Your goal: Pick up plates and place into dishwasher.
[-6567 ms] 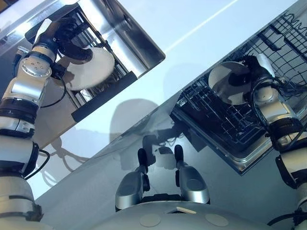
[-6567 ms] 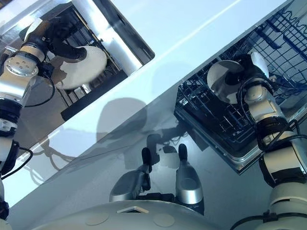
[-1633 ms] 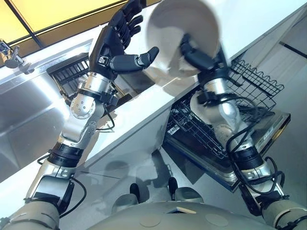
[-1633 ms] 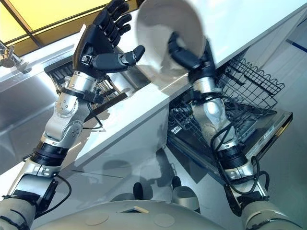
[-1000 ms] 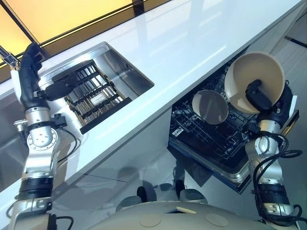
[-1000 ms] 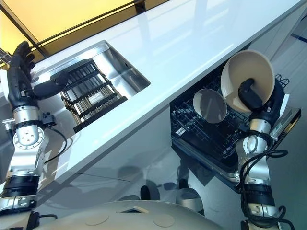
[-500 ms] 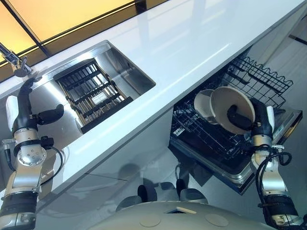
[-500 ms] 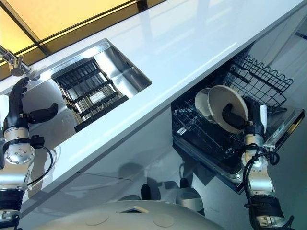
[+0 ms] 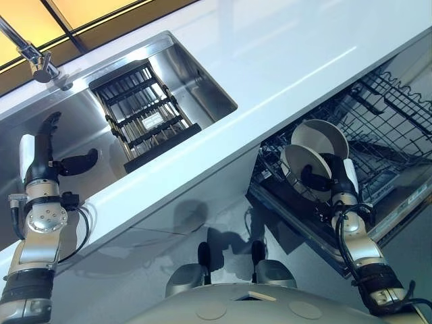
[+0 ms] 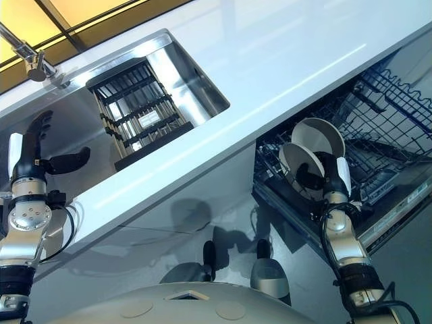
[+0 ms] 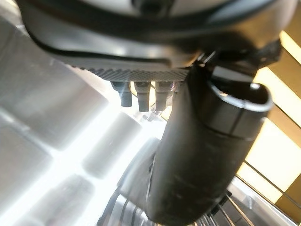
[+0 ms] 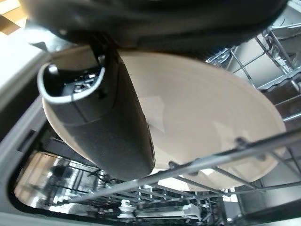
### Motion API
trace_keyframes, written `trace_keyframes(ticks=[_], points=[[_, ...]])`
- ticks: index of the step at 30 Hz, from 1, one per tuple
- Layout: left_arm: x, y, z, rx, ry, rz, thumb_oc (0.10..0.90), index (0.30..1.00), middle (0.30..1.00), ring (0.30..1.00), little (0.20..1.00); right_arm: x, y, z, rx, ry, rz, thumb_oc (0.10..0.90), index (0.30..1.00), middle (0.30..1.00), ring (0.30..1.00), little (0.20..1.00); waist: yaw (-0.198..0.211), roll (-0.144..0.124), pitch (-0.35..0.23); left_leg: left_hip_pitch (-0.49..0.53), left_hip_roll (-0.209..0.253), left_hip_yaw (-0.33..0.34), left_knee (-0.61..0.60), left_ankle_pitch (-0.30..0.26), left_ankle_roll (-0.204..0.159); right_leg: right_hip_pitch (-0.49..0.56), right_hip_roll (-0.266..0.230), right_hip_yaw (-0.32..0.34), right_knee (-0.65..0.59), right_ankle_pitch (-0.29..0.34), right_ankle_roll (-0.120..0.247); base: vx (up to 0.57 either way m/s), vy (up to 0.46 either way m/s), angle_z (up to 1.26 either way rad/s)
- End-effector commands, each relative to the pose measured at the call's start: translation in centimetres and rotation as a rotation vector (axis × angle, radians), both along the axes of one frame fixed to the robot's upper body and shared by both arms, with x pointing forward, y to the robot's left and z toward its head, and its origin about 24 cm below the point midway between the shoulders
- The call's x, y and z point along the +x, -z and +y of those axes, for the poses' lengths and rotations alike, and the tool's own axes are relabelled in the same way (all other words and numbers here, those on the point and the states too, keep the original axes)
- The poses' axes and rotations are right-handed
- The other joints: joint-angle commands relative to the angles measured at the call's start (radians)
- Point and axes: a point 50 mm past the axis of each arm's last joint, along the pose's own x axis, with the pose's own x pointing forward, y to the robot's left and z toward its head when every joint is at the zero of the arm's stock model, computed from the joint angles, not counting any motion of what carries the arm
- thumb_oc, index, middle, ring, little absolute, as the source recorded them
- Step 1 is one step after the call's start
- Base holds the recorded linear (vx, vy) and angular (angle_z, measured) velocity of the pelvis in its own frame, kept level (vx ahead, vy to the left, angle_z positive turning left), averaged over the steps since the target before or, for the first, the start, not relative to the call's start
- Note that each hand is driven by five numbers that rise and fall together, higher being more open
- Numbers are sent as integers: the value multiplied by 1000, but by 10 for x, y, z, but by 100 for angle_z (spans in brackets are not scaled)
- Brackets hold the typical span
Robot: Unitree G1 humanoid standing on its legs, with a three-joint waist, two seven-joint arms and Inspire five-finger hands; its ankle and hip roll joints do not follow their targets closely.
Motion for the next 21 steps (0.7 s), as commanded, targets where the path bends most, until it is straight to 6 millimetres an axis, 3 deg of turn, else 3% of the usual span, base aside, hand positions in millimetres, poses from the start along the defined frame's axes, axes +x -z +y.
trace_keyframes(ticks=[1, 5, 6, 10, 13, 18, 21], points=[[23, -67, 0, 116, 68, -225, 800, 900, 900, 900, 900, 30, -38, 17, -22, -66, -192, 800, 900, 900, 900, 900, 11, 4, -7, -13, -88, 14, 65, -101, 69, -74, 51, -3, 204, -145, -8, -26, -8, 6], [24, -65, -6, 108, 86, -227, 800, 900, 900, 900, 900, 35, -57, 26, 19, -52, -333, 800, 900, 900, 900, 900, 11, 8, 7, -13, -90, 9, 64, -99, 71, -76, 51, 0, 208, -143, -9, -15, -8, 12], [24, -63, -7, 108, 87, -228, 800, 900, 900, 900, 900, 36, -78, 32, 59, -41, -491, 800, 900, 900, 900, 900, 6, 9, 13, -12, -90, 12, 63, -101, 72, -78, 52, 4, 208, -140, -8, -12, -2, 5], [21, -54, -11, 95, 71, -236, 800, 900, 900, 900, 900, 28, -113, 39, 120, -16, -774, 800, 900, 900, 900, 900, -11, 18, 24, -15, -93, 23, 59, -104, 76, -92, 55, 22, 210, -139, -4, -21, 22, -2], [20, -50, -11, 83, 56, -236, 800, 900, 900, 900, 900, 18, -129, 33, 171, 17, -929, 800, 900, 900, 900, 900, -27, 23, 25, -16, -96, 37, 57, -108, 77, -98, 55, 30, 208, -139, -1, -26, 46, -4], [15, -48, -7, 73, 39, -225, 800, 900, 900, 900, 900, 4, -129, 12, 251, 114, -992, 800, 900, 900, 900, 900, -48, 24, 17, -12, -98, 59, 55, -112, 78, -98, 54, 36, 203, -139, 2, 7, 24, -8], [11, -48, -2, 59, 22, -222, 800, 900, 900, 900, 900, -4, -118, -7, 324, 207, -955, 800, 900, 900, 900, 900, -65, 24, 17, -9, -97, 74, 54, -112, 77, -99, 54, 36, 203, -140, 2, 2, 7, -8]])
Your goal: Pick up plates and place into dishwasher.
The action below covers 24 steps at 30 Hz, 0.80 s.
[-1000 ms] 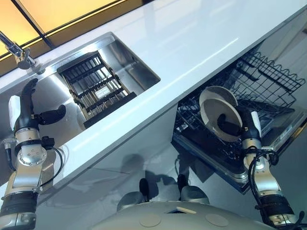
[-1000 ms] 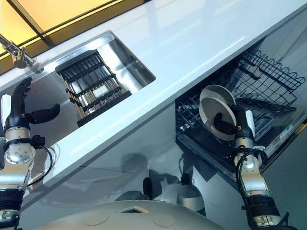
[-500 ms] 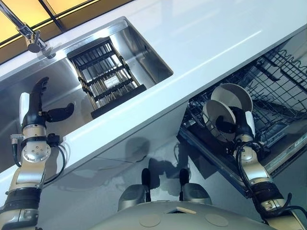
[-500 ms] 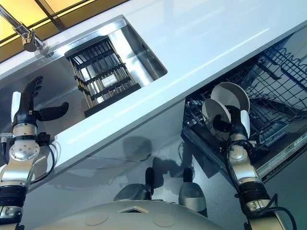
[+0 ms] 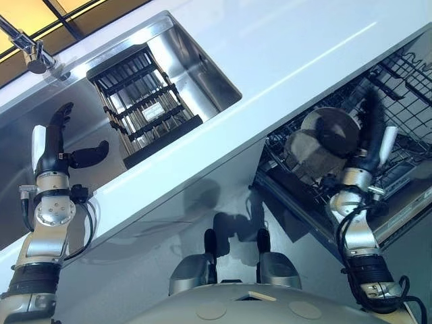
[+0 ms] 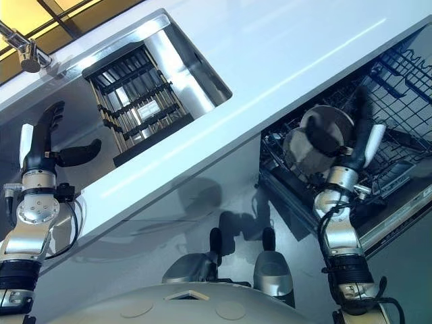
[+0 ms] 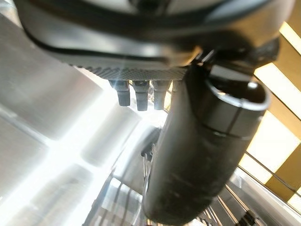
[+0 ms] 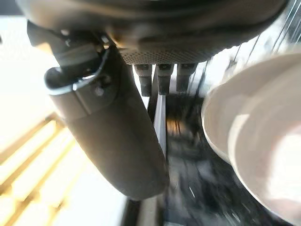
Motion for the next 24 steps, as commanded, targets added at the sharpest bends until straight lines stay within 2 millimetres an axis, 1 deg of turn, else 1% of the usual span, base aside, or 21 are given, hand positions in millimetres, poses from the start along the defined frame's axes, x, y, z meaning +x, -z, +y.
trace_keyframes(ticks=[1, 2, 3, 5, 8, 10, 11, 13, 14, 16, 17, 19, 22, 24], points=[[3, -40, 12, 67, -28, -171, 800, 900, 900, 900, 900, -6, -29, -11, 94, -12, -212, 800, 900, 900, 900, 900, -40, -15, -48, 4, -92, 61, 53, -113, 73, -80, 59, 22, 202, -140, 3, 6, -13, -7], [3, -39, 12, 66, -30, -170, 800, 900, 900, 900, 900, -6, -24, -15, 148, -20, -193, 800, 900, 900, 900, 900, -43, -16, -48, 6, -92, 64, 53, -113, 73, -79, 60, 22, 202, -139, 2, 7, -27, -6], [3, -40, 13, 67, -30, -167, 800, 900, 900, 900, 900, -7, -15, -21, 213, -8, -169, 800, 900, 900, 900, 900, -45, -19, -48, 7, -91, 66, 53, -114, 73, -78, 60, 23, 201, -139, 2, 6, -36, -6], [2, -40, 15, 70, -32, -164, 800, 900, 900, 900, 900, -12, -3, -30, 285, 31, -154, 800, 900, 900, 900, 900, -49, -22, -47, 8, -90, 72, 52, -114, 72, -76, 60, 22, 198, -136, 2, -2, -52, -5], [8, -41, 15, 76, -21, -157, 800, 900, 900, 900, 900, -16, 6, -46, 348, 139, -156, 800, 900, 900, 900, 900, -49, -22, -44, 8, -88, 73, 49, -111, 70, -75, 61, 19, 194, -131, 4, -5, -58, -16], [12, -42, 13, 74, -10, -153, 800, 900, 900, 900, 900, -16, 12, -54, 376, 176, -133, 800, 900, 900, 900, 900, -47, -18, -42, 7, -88, 72, 49, -110, 68, -74, 60, 16, 193, -130, 4, 5, -42, -10], [15, -43, 11, 77, 0, -149, 800, 900, 900, 900, 900, -15, 19, -57, 390, 185, -85, 800, 900, 900, 900, 900, -45, -16, -42, 6, -88, 69, 49, -110, 68, -74, 60, 15, 193, -130, 3, 6, -34, -2], [18, -46, 8, 78, 12, -146, 800, 900, 900, 900, 900, -13, 28, -60, 430, 175, -49, 800, 900, 900, 900, 900, -41, -12, -40, 4, -88, 66, 50, -107, 66, -73, 60, 14, 191, -129, 1, 5, -46, 0], [20, -47, 7, 81, 25, -141, 800, 900, 900, 900, 900, -11, 39, -61, 460, 164, 18, 800, 900, 900, 900, 900, -35, -10, -39, 2, -87, 63, 51, -106, 64, -71, 60, 10, 190, -128, 0, 6, -62, 0], [22, -49, 6, 86, 37, -138, 800, 900, 900, 900, 900, -10, 49, -63, 502, 138, 62, 800, 900, 900, 900, 900, -28, -10, -36, -1, -86, 60, 53, -103, 63, -69, 60, 6, 188, -127, -2, -1, -66, 1], [24, -52, 5, 91, 48, -138, 800, 900, 900, 900, 900, -9, 59, -64, 528, 117, 115, 800, 900, 900, 900, 900, -22, -10, -32, -5, -84, 56, 55, -102, 61, -69, 60, 2, 187, -127, -3, -6, -70, 2], [26, -54, 5, 97, 57, -137, 800, 900, 900, 900, 900, -9, 64, -65, 545, 121, 140, 800, 900, 900, 900, 900, -16, -11, -28, -9, -83, 52, 56, -100, 60, -69, 61, 0, 187, -127, -5, -20, -79, 4], [33, -64, 4, 111, 82, -147, 800, 900, 900, 900, 900, -6, 71, -69, 599, 132, 171, 800, 900, 900, 900, 900, -3, -11, -10, -26, -80, 39, 61, -93, 56, -78, 63, -10, 195, -126, -10, -43, -85, 7], [38, -69, 0, 121, 100, -151, 800, 900, 900, 900, 900, 0, 75, -65, 648, 96, 181, 800, 900, 900, 900, 900, 5, -9, 5, -34, -79, 31, 66, -89, 54, -81, 62, -16, 201, -126, -12, -33, -71, 14]])
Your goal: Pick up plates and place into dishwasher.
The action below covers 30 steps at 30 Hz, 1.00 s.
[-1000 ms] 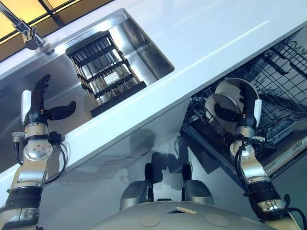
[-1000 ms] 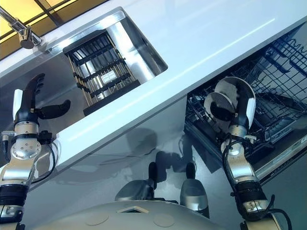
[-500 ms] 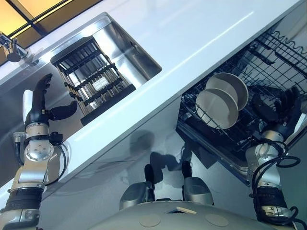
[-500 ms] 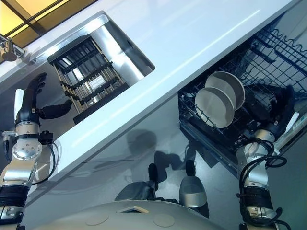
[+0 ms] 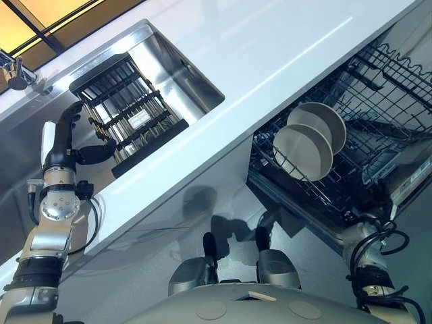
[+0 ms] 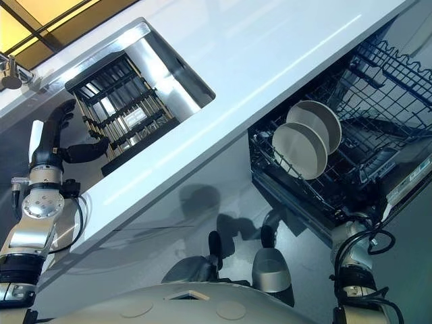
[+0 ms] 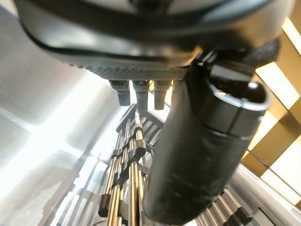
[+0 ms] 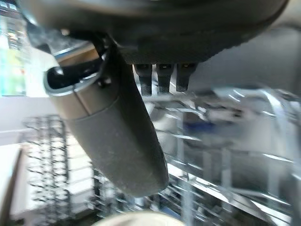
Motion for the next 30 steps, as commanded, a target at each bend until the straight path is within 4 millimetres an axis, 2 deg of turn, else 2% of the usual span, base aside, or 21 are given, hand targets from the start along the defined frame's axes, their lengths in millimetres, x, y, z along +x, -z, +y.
trace_keyframes(ticks=[1, 6, 10, 11, 13, 14, 15, 16, 19, 21, 22, 23, 25, 27, 30], points=[[20, -67, 9, 112, 23, -196, 800, 900, 900, 900, 900, 41, -45, -10, -45, -99, -202, 800, 900, 900, 900, 900, 30, -7, 9, -40, -84, 15, 69, -86, 56, -82, 56, -25, 201, -130, -9, -20, -68, 16], [25, -75, 4, 126, 53, -206, 800, 900, 900, 900, 900, 69, -62, 17, 88, -326, -430, 800, 900, 900, 900, 900, 49, -8, 30, -54, -85, -8, 81, -82, 56, -84, 56, -39, 207, -130, -17, -8, -59, 6], [30, -75, 1, 128, 59, -215, 800, 900, 900, 900, 900, 98, -99, 63, 131, -633, -705, 800, 900, 900, 900, 900, 61, -10, 47, -68, -85, -19, 88, -79, 54, -93, 54, -47, 207, -127, -20, -21, -24, 11], [31, -75, 1, 128, 59, -217, 800, 900, 900, 900, 900, 102, -105, 70, 126, -672, -730, 800, 900, 900, 900, 900, 63, -11, 48, -70, -85, -20, 88, -78, 54, -94, 54, -48, 206, -126, -20, 0, 0, 0], [35, -76, 0, 127, 57, -222, 800, 900, 900, 900, 900, 116, -136, 90, 84, -771, -841, 800, 900, 900, 900, 900, 68, -15, 55, -77, -85, -21, 91, -77, 53, -97, 53, -49, 202, -124, -20, 0, 0, 0], [39, -78, -1, 127, 59, -224, 800, 900, 900, 900, 900, 127, -164, 105, 33, -822, -927, 800, 900, 900, 900, 900, 75, -18, 56, -82, -85, -23, 97, -79, 52, -99, 53, -50, 200, -124, -22, 0, 0, 0], [41, -79, -2, 126, 60, -225, 800, 900, 900, 900, 900, 130, -178, 112, 4, -838, -973, 800, 900, 900, 900, 900, 78, -19, 58, -85, -86, -24, 100, -80, 52, -99, 53, -51, 200, -125, -24, 2, -11, -4], [42, -79, -3, 124, 61, -225, 800, 900, 900, 900, 900, 132, -184, 116, -4, -847, -994, 800, 900, 900, 900, 900, 79, -19, 59, -85, -86, -26, 101, -81, 52, -98, 53, -51, 200, -125, -25, 0, 0, 0], [48, -77, -9, 113, 71, -223, 800, 900, 900, 900, 900, 140, -230, 140, -121, -880, -1112, 800, 900, 900, 900, 900, 93, -19, 58, -90, -89, -33, 109, -82, 53, -98, 53, -54, 204, -129, -30, 8, 3, 1], [51, -73, -14, 108, 81, -215, 800, 900, 900, 900, 900, 138, -253, 151, -215, -873, -1177, 800, 900, 900, 900, 900, 103, -19, 55, -90, -91, -38, 116, -84, 55, -95, 52, -57, 206, -132, -33, 62, 21, 6], [51, -69, -15, 103, 86, -208, 800, 900, 900, 900, 900, 134, -273, 158, -283, -880, -1237, 800, 900, 900, 900, 900, 110, -19, 49, -91, -94, -42, 120, -85, 56, -93, 52, -58, 207, -133, -35, 84, 30, 11], [51, -66, -16, 101, 90, -202, 800, 900, 900, 900, 900, 133, -282, 162, -313, -872, -1262, 800, 900, 900, 900, 900, 114, -20, 45, -92, -95, -43, 121, -85, 56, -92, 51, -60, 209, -135, -36, 81, 29, 11], [52, -63, -17, 100, 96, -195, 800, 900, 900, 900, 900, 132, -291, 164, -349, -864, -1278, 800, 900, 900, 900, 900, 120, -21, 39, -92, -97, -47, 123, -85, 56, -91, 51, -62, 212, -137, -37, 56, 16, 7], [52, -61, -18, 98, 102, -192, 800, 900, 900, 900, 900, 132, -291, 161, -382, -806, -1243, 800, 900, 900, 900, 900, 123, -24, 33, -90, -99, -50, 123, -86, 57, -89, 49, -64, 216, -140, -37, 52, 12, 7], [50, -60, -16, 96, 98, -190, 800, 900, 900, 900, 900, 140, -270, 146, -406, -657, -1039, 800, 900, 900, 900, 900, 120, -28, 30, -84, -100, -49, 123, -87, 59, -88, 48, -64, 222, -142, -38, 37, 19, 6]])
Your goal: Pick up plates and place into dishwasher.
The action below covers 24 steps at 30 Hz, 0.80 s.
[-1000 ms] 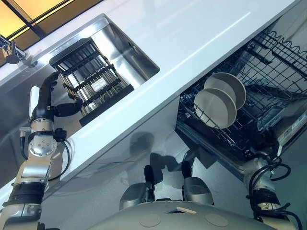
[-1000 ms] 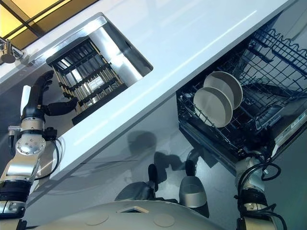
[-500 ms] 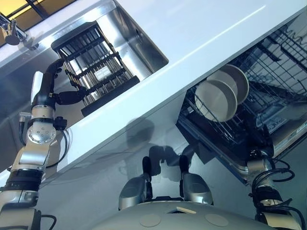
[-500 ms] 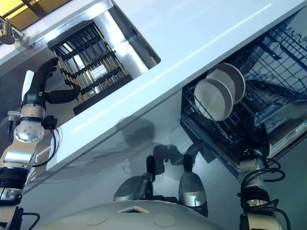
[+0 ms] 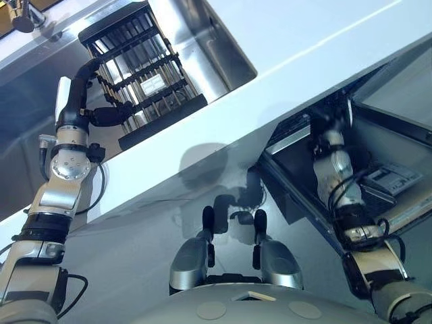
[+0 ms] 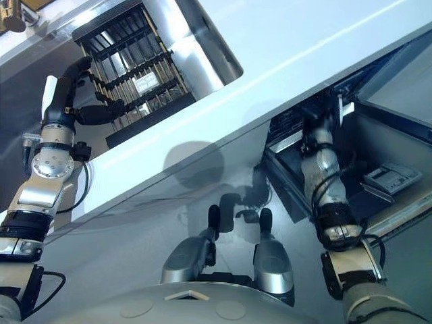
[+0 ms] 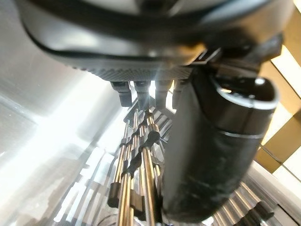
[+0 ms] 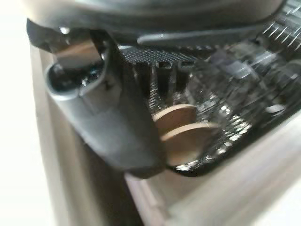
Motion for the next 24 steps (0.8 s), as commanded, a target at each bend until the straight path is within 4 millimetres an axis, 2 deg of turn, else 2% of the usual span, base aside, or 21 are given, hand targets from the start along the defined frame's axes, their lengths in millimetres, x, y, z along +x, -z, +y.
trace_keyframes(ticks=[1, 2, 3, 8, 9, 10, 12, 13, 14, 15, 19, 22, 24], points=[[-6, -15, 10, 59, -23, -71, 800, 900, 900, 900, 900, 11, -123, 35, -60, 12, -451, 800, 900, 900, 900, 900, 32, -38, -75, -20, -115, 19, 121, -130, 78, -60, 31, 4, 227, -165, -13, 11, 19, 7], [-6, -14, 10, 57, -25, -71, 800, 900, 900, 900, 900, 11, -120, 34, -67, 25, -431, 800, 900, 900, 900, 900, 31, -38, -76, -19, -115, 20, 120, -130, 79, -60, 31, 4, 228, -165, -13, 10, 20, 12], [-8, -14, 10, 53, -31, -71, 800, 900, 900, 900, 900, 11, -108, 28, -88, 67, -369, 800, 900, 900, 900, 900, 26, -40, -75, -17, -114, 23, 119, -130, 79, -60, 31, 7, 229, -164, -13, 8, 18, 11], [-19, -11, 13, 52, -47, -75, 800, 900, 900, 900, 900, -4, -60, -16, -97, 271, -168, 800, 900, 900, 900, 900, 1, -47, -72, 4, -109, 44, 105, -133, 86, -58, 34, 17, 233, -161, -7, 4, 13, 3], [-19, -11, 13, 51, -47, -74, 800, 900, 900, 900, 900, -5, -59, -17, -99, 276, -163, 800, 900, 900, 900, 900, 1, -47, -73, 5, -108, 45, 104, -132, 86, -58, 35, 17, 233, -161, -6, 12, 50, 3], [-26, -7, 15, 47, -67, -77, 800, 900, 900, 900, 900, -20, -44, -38, -160, 376, -114, 800, 900, 900, 900, 900, -19, -49, -71, 16, -106, 57, 97, -135, 89, -58, 37, 26, 235, -162, -2, 15, 58, 1], [-33, -4, 20, 40, -90, -77, 800, 900, 900, 900, 900, -38, -33, -55, -224, 466, -89, 800, 900, 900, 900, 900, -36, -49, -72, 27, -103, 71, 88, -138, 93, -59, 40, 39, 236, -161, 3, 9, 55, -4], [-34, -3, 20, 39, -93, -76, 800, 900, 900, 900, 900, -41, -32, -57, -240, 487, -85, 800, 900, 900, 900, 900, -38, -49, -73, 29, -103, 73, 86, -139, 93, -60, 40, 42, 236, -162, 4, -21, 44, -12], [-39, -2, 24, 32, -116, -79, 800, 900, 900, 900, 900, -55, -28, -69, -286, 554, -87, 800, 900, 900, 900, 900, -55, -50, -73, 33, -103, 86, 78, -140, 95, -64, 41, 51, 235, -159, 10, -24, 33, -14], [-40, -1, 24, 32, -118, -79, 800, 900, 900, 900, 900, -57, -27, -71, -292, 569, -86, 800, 900, 900, 900, 900, -56, -49, -74, 34, -103, 88, 77, -141, 96, -65, 42, 52, 234, -158, 11, -37, 38, -18], [-49, 2, 34, 11, -163, -88, 800, 900, 900, 900, 900, -91, -23, -101, -424, 859, -104, 800, 900, 900, 900, 900, -95, -46, -67, 35, -103, 117, 75, -150, 100, -83, 42, 70, 245, -160, 23, -64, 27, -23], [-49, 4, 36, -10, -175, -91, 800, 900, 900, 900, 900, -113, -10, -125, -398, 1045, -61, 800, 900, 900, 900, 900, -121, -37, -64, 34, -104, 135, 76, -156, 97, -92, 39, 76, 250, -160, 31, -74, 35, -21], [-45, 4, 35, -20, -171, -89, 800, 900, 900, 900, 900, -126, 11, -144, -298, 1095, 19, 800, 900, 900, 900, 900, -133, -27, -64, 37, -106, 144, 73, -157, 96, -91, 36, 79, 250, -162, 34, -42, 14, -17]])
